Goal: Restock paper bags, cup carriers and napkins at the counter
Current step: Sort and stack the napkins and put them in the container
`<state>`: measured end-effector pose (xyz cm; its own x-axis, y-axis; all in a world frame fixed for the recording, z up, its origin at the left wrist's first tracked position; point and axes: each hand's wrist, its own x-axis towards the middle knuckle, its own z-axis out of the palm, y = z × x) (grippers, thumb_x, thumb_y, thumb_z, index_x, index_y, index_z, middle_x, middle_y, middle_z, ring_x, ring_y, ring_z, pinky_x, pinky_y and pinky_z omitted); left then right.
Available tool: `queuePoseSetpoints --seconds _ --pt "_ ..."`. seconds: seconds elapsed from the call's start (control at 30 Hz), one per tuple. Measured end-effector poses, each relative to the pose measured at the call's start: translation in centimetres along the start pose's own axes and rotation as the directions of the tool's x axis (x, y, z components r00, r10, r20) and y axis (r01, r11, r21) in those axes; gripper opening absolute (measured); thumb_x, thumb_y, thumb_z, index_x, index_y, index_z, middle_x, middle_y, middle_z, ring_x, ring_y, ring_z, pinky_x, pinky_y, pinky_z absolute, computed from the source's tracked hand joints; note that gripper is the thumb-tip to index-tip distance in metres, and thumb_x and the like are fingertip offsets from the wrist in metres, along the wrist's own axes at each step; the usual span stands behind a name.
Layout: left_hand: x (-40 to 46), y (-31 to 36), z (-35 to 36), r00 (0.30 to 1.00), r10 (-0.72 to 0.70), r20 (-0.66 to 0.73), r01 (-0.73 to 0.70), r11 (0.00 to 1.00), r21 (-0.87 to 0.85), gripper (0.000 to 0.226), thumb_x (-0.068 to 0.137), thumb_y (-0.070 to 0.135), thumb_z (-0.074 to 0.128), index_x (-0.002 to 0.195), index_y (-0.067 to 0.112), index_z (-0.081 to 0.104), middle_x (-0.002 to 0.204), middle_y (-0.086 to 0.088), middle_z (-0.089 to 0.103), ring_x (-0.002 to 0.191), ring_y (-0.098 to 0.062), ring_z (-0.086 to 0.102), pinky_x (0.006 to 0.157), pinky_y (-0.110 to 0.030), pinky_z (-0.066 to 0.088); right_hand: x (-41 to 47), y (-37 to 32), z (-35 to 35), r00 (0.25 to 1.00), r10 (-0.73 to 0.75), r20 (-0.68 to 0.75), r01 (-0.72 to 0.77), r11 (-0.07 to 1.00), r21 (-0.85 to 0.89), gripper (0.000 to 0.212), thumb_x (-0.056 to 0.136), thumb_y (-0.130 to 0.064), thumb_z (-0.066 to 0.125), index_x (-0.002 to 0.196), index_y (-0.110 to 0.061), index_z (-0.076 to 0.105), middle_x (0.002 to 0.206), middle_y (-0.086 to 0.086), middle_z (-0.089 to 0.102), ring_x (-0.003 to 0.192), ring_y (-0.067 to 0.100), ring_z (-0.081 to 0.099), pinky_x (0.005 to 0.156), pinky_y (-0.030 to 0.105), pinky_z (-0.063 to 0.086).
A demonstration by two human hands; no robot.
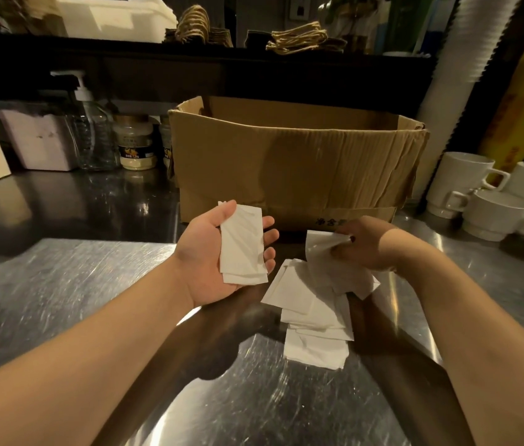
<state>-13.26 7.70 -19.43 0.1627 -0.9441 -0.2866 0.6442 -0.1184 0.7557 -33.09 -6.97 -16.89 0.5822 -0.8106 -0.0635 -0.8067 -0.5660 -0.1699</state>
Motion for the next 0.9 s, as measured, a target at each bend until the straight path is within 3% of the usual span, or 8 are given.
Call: queuePoseSetpoints --seconds 0.1,0.13,0.2,0.3,0.4,0.57,0.77,0.9 --pt "0.0 0.1 -0.1 1.000 0.003 -0.015 -0.003 1.000 0.006 0.062 0.103 0.057 0.038 0.127 0.008 0.069 0.113 -0.016 0.071 0.093 -0.031 0.067 0.086 -0.043 0.055 -0.4 0.1 -0.2 0.983 0.062 -0.175 -0.010 0.959 0.284 0.049 0.097 -0.024 0.067 0.143 -0.014 0.054 0.135 0.007 0.061 0.121 0.027 0.057 0.092 0.030 0.044" --pt "-0.1 0.1 -0.1 1.000 0.004 -0.020 -0.003 1.000 0.011 0.063 0.103 0.058 0.038 0.128 0.009 0.068 0.114 -0.016 0.071 0.094 -0.031 0.067 0.086 -0.043 0.055 -0.7 0.1 -0.2 0.977 0.089 -0.194 0.018 0.871 0.490 0.056 0.095 -0.022 0.070 0.146 -0.014 0.051 0.134 0.004 0.060 0.121 0.026 0.058 0.095 0.030 0.045" --pt "-0.2 0.1 0.1 1.000 0.007 -0.021 -0.006 1.000 0.021 0.063 0.102 0.059 0.037 0.129 0.011 0.067 0.115 -0.016 0.072 0.097 -0.031 0.065 0.088 -0.042 0.053 -1.5 -0.2 -0.6 0.986 0.030 -0.166 0.120 0.567 0.815 0.054 0.087 -0.023 0.074 0.137 -0.016 0.058 0.124 0.000 0.067 0.113 0.023 0.064 0.096 0.037 0.054" --pt "-0.4 0.1 0.3 1.000 -0.004 0.000 0.004 0.997 0.079 0.061 0.100 0.063 0.034 0.127 0.018 0.066 0.116 -0.012 0.072 0.108 -0.032 0.061 0.093 -0.043 0.051 -2.5 -1.2 -1.3 0.971 -0.199 -0.132 0.177 0.230 0.957 0.032 0.081 -0.024 0.069 0.112 -0.015 0.070 0.099 0.004 0.074 0.091 0.022 0.071 0.073 0.032 0.061" --pt "-0.4 0.0 0.3 0.999 -0.027 0.035 0.021 0.989 0.148 0.059 0.098 0.067 0.035 0.134 0.027 0.060 0.115 -0.007 0.075 0.105 -0.029 0.068 0.093 -0.045 0.054 -3.2 -3.0 -1.2 0.930 -0.348 -0.114 0.151 0.081 0.985 0.024 0.085 -0.018 0.062 0.107 -0.010 0.069 0.091 0.005 0.073 0.079 0.019 0.072 0.065 0.027 0.060" --pt "0.0 -0.3 0.4 0.986 -0.033 0.161 0.010 0.990 0.140 0.063 0.101 0.064 0.037 0.135 0.019 0.065 0.118 -0.012 0.070 0.104 -0.031 0.067 0.096 -0.047 0.051 -2.8 -5.1 0.9 0.933 -0.356 -0.048 0.132 0.216 0.967 0.022 0.093 -0.019 0.066 0.111 -0.009 0.072 0.102 0.006 0.074 0.089 0.020 0.072 0.081 0.032 0.061" --pt "0.4 -0.6 0.2 0.987 -0.035 0.156 -0.002 0.972 0.233 0.073 0.094 0.077 0.029 0.140 0.029 0.059 0.123 -0.009 0.070 0.119 -0.033 0.062 0.101 -0.052 0.051 -2.2 -5.9 2.0 0.984 -0.144 -0.109 0.152 0.331 0.931 0.006 0.093 -0.025 0.071 0.097 -0.022 0.073 0.086 -0.009 0.076 0.081 0.010 0.072 0.069 0.025 0.061" --pt "0.3 -0.7 0.2 0.987 -0.055 0.150 0.010 0.959 0.283 0.076 0.090 0.080 0.033 0.138 0.027 0.059 0.126 -0.012 0.069 0.126 -0.037 0.061 0.107 -0.053 0.049 -2.3 -6.3 2.6 0.981 -0.063 -0.181 0.189 0.477 0.859 0.008 0.093 -0.028 0.072 0.099 -0.025 0.067 0.093 -0.005 0.071 0.086 0.012 0.068 0.063 0.017 0.057"
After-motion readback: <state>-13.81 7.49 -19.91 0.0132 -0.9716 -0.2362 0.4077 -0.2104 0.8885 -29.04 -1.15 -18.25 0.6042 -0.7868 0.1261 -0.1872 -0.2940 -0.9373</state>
